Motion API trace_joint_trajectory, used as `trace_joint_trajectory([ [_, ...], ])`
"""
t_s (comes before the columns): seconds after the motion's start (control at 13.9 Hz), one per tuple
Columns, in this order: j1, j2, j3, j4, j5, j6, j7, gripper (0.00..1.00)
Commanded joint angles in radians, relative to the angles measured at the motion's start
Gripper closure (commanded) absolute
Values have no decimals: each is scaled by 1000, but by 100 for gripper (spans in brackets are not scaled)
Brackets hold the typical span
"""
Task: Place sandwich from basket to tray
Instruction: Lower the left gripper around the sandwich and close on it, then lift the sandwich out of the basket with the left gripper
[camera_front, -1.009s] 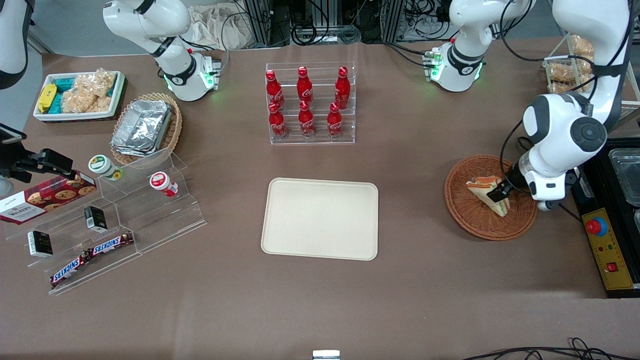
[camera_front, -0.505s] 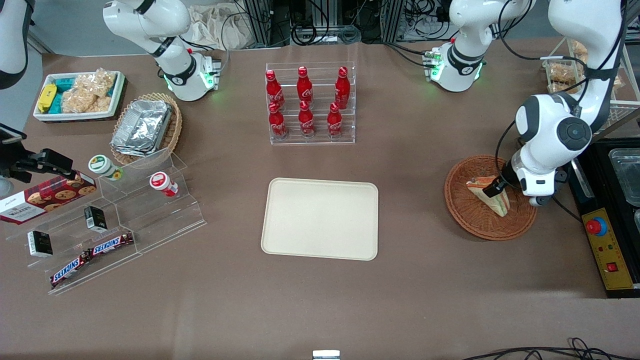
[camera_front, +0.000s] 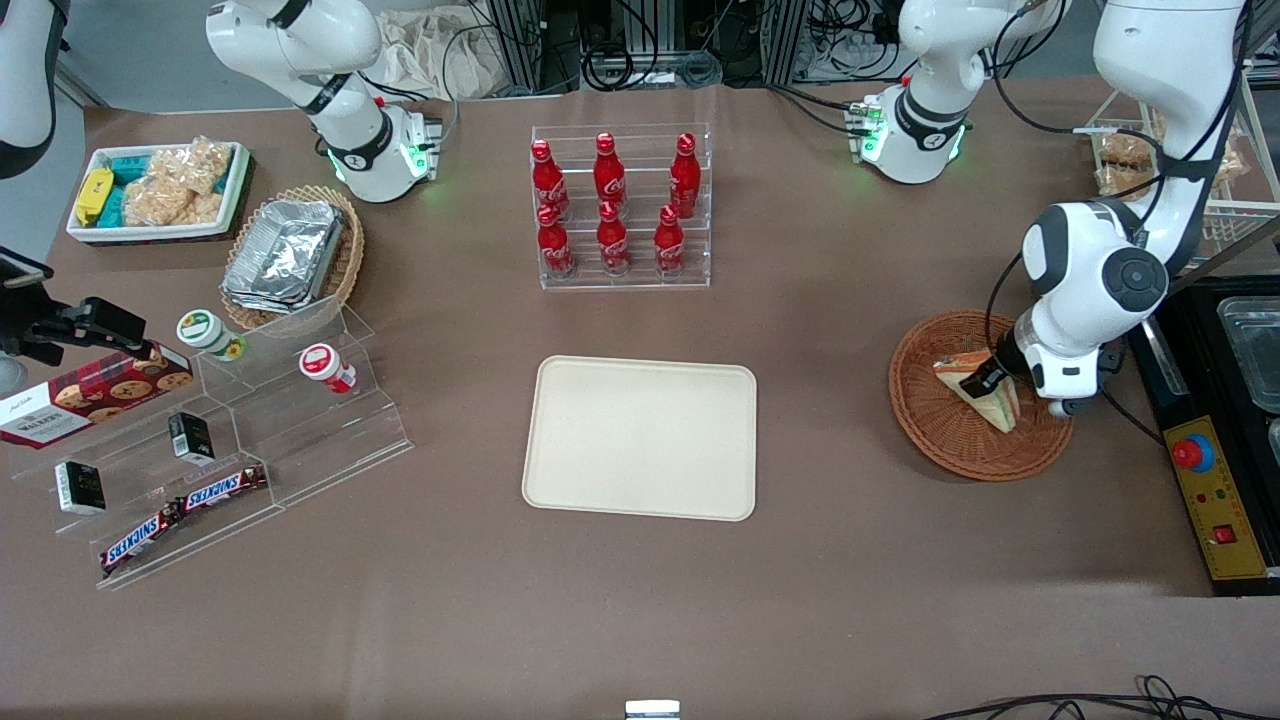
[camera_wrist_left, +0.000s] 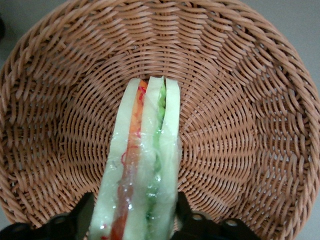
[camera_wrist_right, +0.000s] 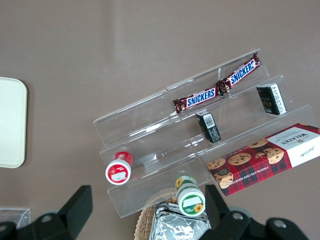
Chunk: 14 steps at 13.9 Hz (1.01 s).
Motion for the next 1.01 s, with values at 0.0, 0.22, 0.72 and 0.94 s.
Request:
trace_joint_trajectory([
  [0.0,14,-7,-9,0,19,12,-19,100],
  [0.22,12,-49,-11,5,22,4,-10,100],
  [0.72,-3,-90,-58,311,25,-446,97,100],
  [0.94,-11,-40,-130,518,25,-646,127,100],
])
